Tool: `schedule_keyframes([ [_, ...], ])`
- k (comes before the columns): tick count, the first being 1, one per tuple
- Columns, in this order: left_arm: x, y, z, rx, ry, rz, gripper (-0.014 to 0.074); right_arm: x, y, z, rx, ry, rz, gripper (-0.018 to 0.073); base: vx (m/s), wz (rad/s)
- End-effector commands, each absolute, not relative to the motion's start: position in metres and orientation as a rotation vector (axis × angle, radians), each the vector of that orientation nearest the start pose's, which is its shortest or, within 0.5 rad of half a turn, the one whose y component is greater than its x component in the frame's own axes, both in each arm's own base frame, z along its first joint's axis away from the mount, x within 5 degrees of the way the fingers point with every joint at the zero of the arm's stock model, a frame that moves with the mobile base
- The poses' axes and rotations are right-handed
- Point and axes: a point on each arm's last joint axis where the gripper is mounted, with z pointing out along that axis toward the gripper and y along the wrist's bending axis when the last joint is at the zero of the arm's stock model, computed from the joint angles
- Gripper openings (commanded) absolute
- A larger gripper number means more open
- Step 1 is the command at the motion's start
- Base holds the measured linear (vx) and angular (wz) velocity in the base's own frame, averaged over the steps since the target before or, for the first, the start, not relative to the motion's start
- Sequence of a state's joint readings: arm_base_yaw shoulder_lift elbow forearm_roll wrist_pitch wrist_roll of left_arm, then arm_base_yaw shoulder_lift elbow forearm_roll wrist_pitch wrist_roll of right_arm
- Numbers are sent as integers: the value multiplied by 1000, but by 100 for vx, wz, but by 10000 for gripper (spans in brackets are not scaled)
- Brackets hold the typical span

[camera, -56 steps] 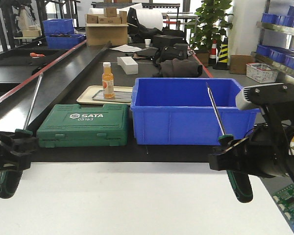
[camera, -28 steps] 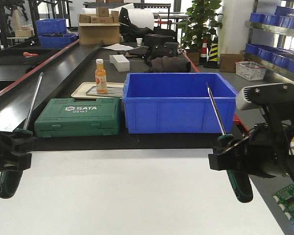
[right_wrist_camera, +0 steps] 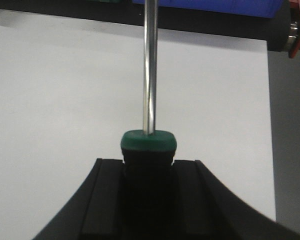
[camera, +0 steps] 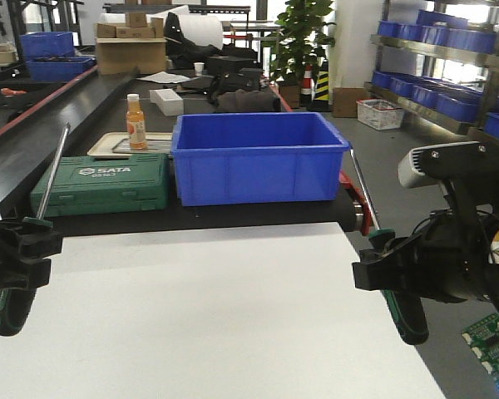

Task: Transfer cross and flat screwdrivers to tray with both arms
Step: 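Hold both screwdrivers upright while the base turns away from the table, then hold both screwdrivers while driving to the shelf with the grey tray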

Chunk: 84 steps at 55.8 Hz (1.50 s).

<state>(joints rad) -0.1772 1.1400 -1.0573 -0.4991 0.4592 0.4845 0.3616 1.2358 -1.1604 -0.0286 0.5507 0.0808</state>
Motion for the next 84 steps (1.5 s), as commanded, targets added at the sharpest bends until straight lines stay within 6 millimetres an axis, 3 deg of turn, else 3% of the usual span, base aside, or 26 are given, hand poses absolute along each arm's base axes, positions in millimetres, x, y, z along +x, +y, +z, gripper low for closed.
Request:
schedule_keyframes([
  [1, 238, -61, 406, 280, 1835, -319, 0, 252, 93, 408, -297, 1945, 252, -8, -20, -35],
  [49, 238, -61, 406, 280, 1835, -319, 0, 252, 93, 408, -297, 1945, 252, -8, -11, -68],
  [84, 238, -61, 406, 280, 1835, -319, 0, 252, 93, 408, -297, 1945, 252, -8, 12, -62],
])
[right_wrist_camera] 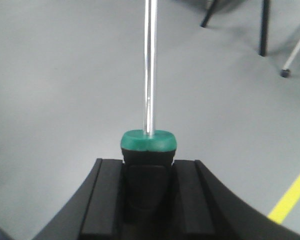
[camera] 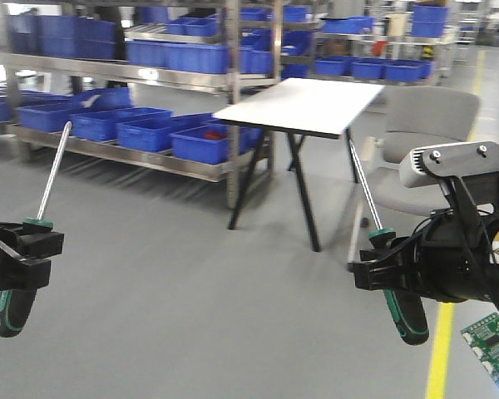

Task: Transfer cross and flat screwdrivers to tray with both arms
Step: 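Hold both screwdrivers while driving to the shelf with the grey tray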

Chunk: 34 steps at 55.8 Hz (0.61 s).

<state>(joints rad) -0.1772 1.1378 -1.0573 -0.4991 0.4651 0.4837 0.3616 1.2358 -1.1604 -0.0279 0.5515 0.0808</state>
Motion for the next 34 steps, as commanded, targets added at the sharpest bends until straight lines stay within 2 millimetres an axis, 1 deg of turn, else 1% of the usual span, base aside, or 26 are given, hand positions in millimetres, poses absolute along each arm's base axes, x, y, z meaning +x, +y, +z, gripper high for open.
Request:
schedule_keyframes([
  [1, 238, -61, 406, 280, 1835, -319, 0, 252, 93, 408, -297, 1945, 252, -8, 22, -57],
  [17, 238, -61, 406, 280, 1835, -319, 0, 252, 93, 408, -297, 1945, 252, -8, 26, -51],
  [34, 238, -61, 406, 280, 1835, -319, 0, 252, 93, 408, -297, 1945, 252, -8, 35, -38],
])
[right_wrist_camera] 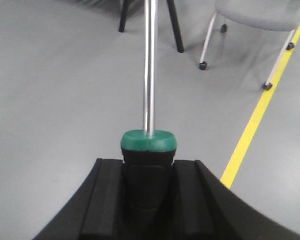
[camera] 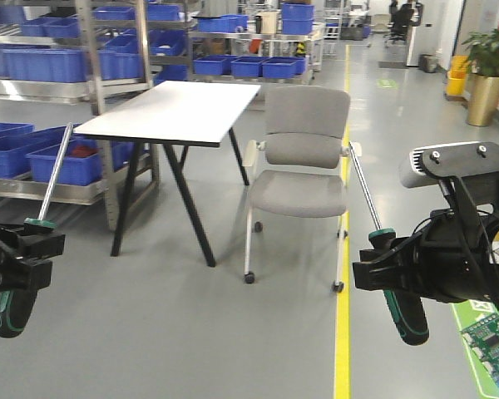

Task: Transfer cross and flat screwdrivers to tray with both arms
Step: 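Hold both screwdrivers while driving to the shelf with the grey tray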

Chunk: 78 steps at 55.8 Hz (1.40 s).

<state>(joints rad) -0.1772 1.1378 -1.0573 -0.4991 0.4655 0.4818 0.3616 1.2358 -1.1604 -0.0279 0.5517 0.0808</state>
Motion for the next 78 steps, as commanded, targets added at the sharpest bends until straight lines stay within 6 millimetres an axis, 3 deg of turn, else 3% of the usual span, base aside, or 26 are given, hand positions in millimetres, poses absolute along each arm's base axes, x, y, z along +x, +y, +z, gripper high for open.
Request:
schedule_keyframes([
  [1, 238, -61, 406, 280, 1835, -319, 0, 252, 93, 408, -297, 1945, 252, -8, 39, -28],
  [33, 238, -61, 406, 280, 1835, -319, 0, 252, 93, 408, -297, 1946, 251, -8, 45, 2],
  [78, 239, -61, 406, 279, 1834, -319, 1, 252, 92, 407, -300, 1947, 241, -8, 54, 64],
])
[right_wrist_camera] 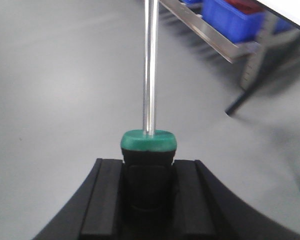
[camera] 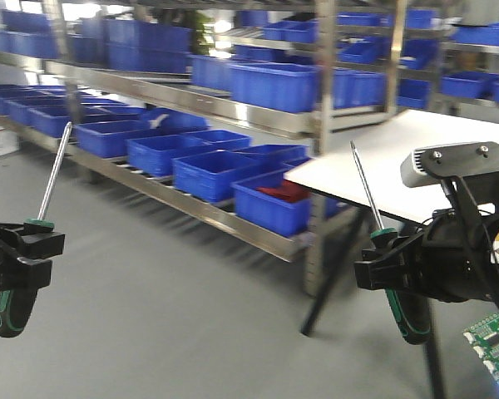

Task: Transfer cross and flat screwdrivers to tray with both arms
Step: 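Hold both screwdrivers while driving to the shelf with the grey tray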

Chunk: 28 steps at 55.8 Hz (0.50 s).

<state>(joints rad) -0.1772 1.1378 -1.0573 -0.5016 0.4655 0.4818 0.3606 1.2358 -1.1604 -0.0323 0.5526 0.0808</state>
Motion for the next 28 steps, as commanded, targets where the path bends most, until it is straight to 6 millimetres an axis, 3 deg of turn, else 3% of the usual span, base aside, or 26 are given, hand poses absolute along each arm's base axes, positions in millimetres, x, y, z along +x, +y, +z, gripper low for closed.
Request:
schedule_keyframes([
  [1, 239, -61, 406, 279, 1834, -319, 1, 252, 92, 407, -300, 1947, 241, -8, 57, 68],
  [28, 238, -61, 406, 280, 1835, -319, 1, 252, 92, 407, -300, 1947, 241, -8, 56, 64],
])
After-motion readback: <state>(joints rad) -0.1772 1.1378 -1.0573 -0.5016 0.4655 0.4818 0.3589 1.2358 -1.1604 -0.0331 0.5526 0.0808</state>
